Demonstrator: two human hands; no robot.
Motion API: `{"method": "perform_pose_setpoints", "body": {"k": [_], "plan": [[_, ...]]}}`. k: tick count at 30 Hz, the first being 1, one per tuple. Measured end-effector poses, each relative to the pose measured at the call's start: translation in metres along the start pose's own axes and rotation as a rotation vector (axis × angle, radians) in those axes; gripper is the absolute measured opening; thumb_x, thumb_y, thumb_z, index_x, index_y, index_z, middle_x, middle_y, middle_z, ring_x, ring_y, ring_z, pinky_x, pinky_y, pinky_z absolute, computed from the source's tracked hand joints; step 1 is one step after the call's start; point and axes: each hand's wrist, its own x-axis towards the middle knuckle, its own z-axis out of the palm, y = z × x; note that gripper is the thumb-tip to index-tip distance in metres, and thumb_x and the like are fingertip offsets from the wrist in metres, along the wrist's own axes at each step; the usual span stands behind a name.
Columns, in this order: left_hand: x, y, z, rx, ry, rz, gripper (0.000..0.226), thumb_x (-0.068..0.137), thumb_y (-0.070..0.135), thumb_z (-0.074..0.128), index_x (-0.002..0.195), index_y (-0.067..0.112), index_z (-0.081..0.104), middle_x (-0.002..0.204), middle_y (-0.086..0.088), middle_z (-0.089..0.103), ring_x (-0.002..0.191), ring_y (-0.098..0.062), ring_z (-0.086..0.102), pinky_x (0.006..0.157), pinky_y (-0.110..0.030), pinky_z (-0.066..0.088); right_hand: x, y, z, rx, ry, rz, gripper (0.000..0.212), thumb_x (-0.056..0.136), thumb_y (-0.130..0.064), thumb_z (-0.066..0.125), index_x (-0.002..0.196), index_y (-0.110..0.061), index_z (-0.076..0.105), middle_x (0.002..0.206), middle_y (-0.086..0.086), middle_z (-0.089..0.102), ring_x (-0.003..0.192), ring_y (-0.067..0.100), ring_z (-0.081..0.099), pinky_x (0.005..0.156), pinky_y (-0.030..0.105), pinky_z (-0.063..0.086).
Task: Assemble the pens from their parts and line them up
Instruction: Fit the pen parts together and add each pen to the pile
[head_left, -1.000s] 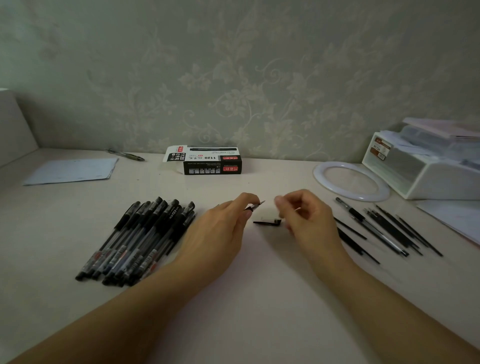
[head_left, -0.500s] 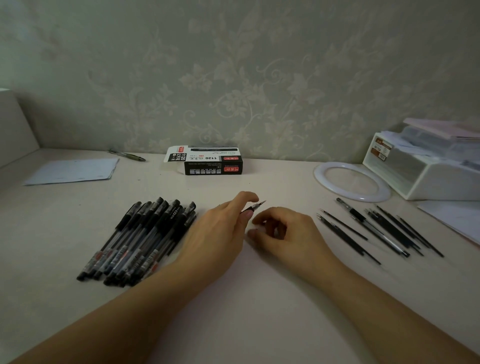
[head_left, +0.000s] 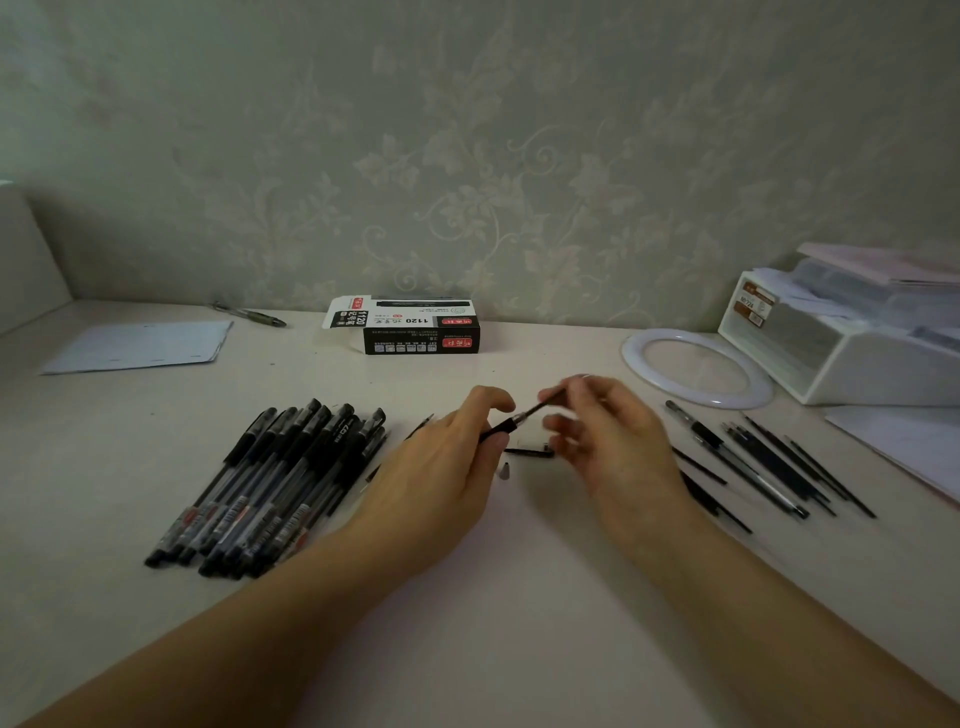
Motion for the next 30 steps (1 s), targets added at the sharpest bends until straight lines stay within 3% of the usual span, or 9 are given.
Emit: {"method": "perform_pose_setpoints", "body": {"k": [3, 6, 10, 13, 17, 21, 26, 30], "plan": [[0.000, -0.001, 0.001, 0.052, 0.014, 0.002, 0.019, 0.100, 0.030, 0.039, 0.119, 0.033, 0.039, 0.070, 0.027, 0.049, 0.067, 0.008, 0.047, 0.049, -0.024, 0.031, 0.008, -0.011, -0.011, 0.020, 0.236, -0.161, 0.013, 0.105, -0.020, 0.043, 0.096, -0.017, 0.052, 0.080, -0.002, 0.074, 0.065, 0.008, 0.063, 0.059, 0.019, 0.052], [0.000, -0.003, 0.001, 0.079, 0.055, -0.029, 0.015, 0.100, 0.032, 0.038, 0.115, 0.033, 0.039, 0.075, 0.021, 0.049, 0.063, -0.001, 0.047, 0.051, -0.031, 0.042, 0.015, -0.014, -0.026, -0.208, 0.378, -0.316, 0.013, 0.103, -0.026, 0.045, 0.093, -0.023, 0.053, 0.070, -0.009, 0.067, 0.062, 0.001, 0.056, 0.063, 0.021, 0.047], [0.001, -0.005, 0.000, 0.111, 0.071, -0.079, 0.009, 0.100, 0.034, 0.038, 0.109, 0.034, 0.040, 0.084, 0.015, 0.057, 0.064, -0.011, 0.051, 0.055, -0.041, 0.049, 0.020, -0.003, -0.035, -0.733, 0.287, -0.369, 0.010, 0.097, -0.028, 0.057, 0.089, -0.024, 0.061, 0.072, -0.011, 0.064, 0.064, 0.001, 0.056, 0.063, 0.024, 0.039], [0.000, -0.005, 0.000, 0.129, 0.064, -0.071, 0.008, 0.100, 0.034, 0.039, 0.107, 0.034, 0.041, 0.085, 0.015, 0.057, 0.061, -0.010, 0.049, 0.054, -0.039, 0.049, 0.016, 0.005, -0.039, -1.058, 0.167, -0.404, 0.007, 0.092, -0.026, 0.063, 0.086, -0.023, 0.066, 0.078, -0.011, 0.064, 0.068, 0.009, 0.056, 0.064, 0.029, 0.044], [0.001, -0.005, -0.001, 0.139, 0.056, -0.073, 0.009, 0.100, 0.034, 0.038, 0.108, 0.033, 0.042, 0.086, 0.016, 0.057, 0.059, -0.007, 0.045, 0.053, -0.037, 0.048, 0.012, 0.005, -0.041, -1.361, 0.133, -0.435, 0.007, 0.092, -0.025, 0.064, 0.090, -0.021, 0.070, 0.086, -0.004, 0.062, 0.081, 0.019, 0.057, 0.071, 0.036, 0.048], [0.001, -0.004, -0.001, 0.153, 0.071, -0.089, 0.009, 0.100, 0.035, 0.039, 0.108, 0.033, 0.042, 0.091, 0.014, 0.061, 0.064, -0.009, 0.051, 0.055, -0.038, 0.050, 0.012, 0.004, -0.042, -1.472, 0.139, -0.372, 0.013, 0.094, -0.024, 0.060, 0.099, -0.020, 0.072, 0.091, -0.003, 0.061, 0.088, 0.019, 0.056, 0.076, 0.036, 0.048], [0.003, -0.008, -0.010, 0.276, 0.213, -0.210, 0.018, 0.093, 0.034, 0.051, 0.109, 0.028, 0.044, 0.096, 0.012, 0.056, 0.075, -0.012, 0.060, 0.056, -0.033, 0.050, 0.011, 0.005, -0.042, -1.502, 0.147, -0.344, 0.024, 0.096, -0.021, 0.056, 0.117, -0.021, 0.067, 0.109, 0.002, 0.058, 0.103, 0.024, 0.054, 0.090, 0.039, 0.045], [0.001, -0.015, -0.016, 0.457, 0.137, -0.363, 0.031, 0.091, 0.043, 0.052, 0.112, 0.022, 0.044, 0.104, 0.007, 0.045, 0.071, -0.010, 0.048, 0.050, -0.025, 0.036, 0.007, 0.002, -0.035, -1.383, 0.177, -0.483, 0.027, 0.092, -0.019, 0.063, 0.118, -0.020, 0.065, 0.109, 0.002, 0.056, 0.098, 0.025, 0.055, 0.087, 0.043, 0.046]]}}
